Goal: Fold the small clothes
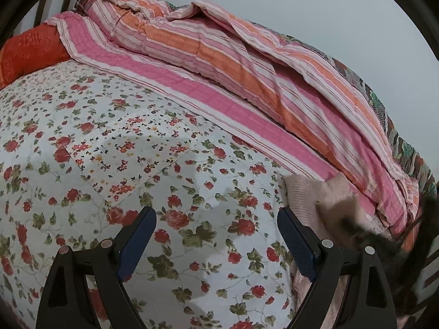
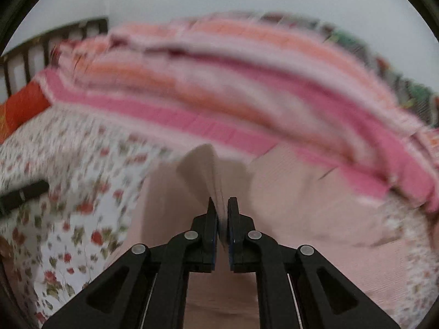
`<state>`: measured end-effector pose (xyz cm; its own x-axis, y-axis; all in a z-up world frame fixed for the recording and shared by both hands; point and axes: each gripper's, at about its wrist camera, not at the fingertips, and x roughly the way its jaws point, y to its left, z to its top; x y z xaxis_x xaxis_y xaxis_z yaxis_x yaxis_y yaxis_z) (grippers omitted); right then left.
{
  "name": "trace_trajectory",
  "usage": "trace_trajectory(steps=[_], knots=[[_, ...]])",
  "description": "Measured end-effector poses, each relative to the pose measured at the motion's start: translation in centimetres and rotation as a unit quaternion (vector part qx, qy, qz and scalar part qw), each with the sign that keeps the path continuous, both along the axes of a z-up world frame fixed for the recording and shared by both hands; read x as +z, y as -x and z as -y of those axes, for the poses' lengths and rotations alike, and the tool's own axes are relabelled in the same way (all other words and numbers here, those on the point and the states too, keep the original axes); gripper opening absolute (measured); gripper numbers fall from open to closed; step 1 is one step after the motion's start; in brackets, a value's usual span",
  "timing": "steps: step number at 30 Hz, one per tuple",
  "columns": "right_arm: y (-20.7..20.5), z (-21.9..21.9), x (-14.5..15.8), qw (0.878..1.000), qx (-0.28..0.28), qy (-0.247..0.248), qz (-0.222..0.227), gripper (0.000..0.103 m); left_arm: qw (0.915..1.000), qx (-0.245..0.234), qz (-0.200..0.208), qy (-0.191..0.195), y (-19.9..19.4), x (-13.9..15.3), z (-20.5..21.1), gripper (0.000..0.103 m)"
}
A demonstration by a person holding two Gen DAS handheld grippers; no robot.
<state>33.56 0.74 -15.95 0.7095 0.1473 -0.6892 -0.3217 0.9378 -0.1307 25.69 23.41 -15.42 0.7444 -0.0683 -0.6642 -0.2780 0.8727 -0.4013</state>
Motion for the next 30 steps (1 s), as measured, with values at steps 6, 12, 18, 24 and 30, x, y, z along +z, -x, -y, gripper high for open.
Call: trace_trajectory(steps=[6, 12, 18, 24, 30], knots=[[1.5, -0.2, -1.5, 0.997, 0.063, 0.016, -0.038, 0.045, 0.9995, -0.027, 0.008, 0.017, -0.5, -0.1, 1.2, 0.089], [4.7, 8.5, 2.1, 0.998, 0.031, -0.062, -0.002, 0.062, 0.9962, -0.085, 0.017, -0.005, -1.3, 0.2, 5.5, 0.088], [6.1, 18.3, 2.5, 0.996, -0.051, -0.062, 0.032, 0.064, 0.9895, -0.141, 0.024, -0.019, -2.6, 0.0, 10.3, 0.082], [5.3, 27.5, 0.1, 0.982, -0.158, -0.104, -0.011, 0.061, 0.981, -0.186, 0.01, -0.055, -3.7, -0.9, 15.0, 0.064], [4.7, 30.2, -2.4, 0.971, -0.181, -0.147, -0.048, 0.052, 0.9798, -0.182, 0.005, -0.083, -3.6, -1.4, 16.1, 0.053]])
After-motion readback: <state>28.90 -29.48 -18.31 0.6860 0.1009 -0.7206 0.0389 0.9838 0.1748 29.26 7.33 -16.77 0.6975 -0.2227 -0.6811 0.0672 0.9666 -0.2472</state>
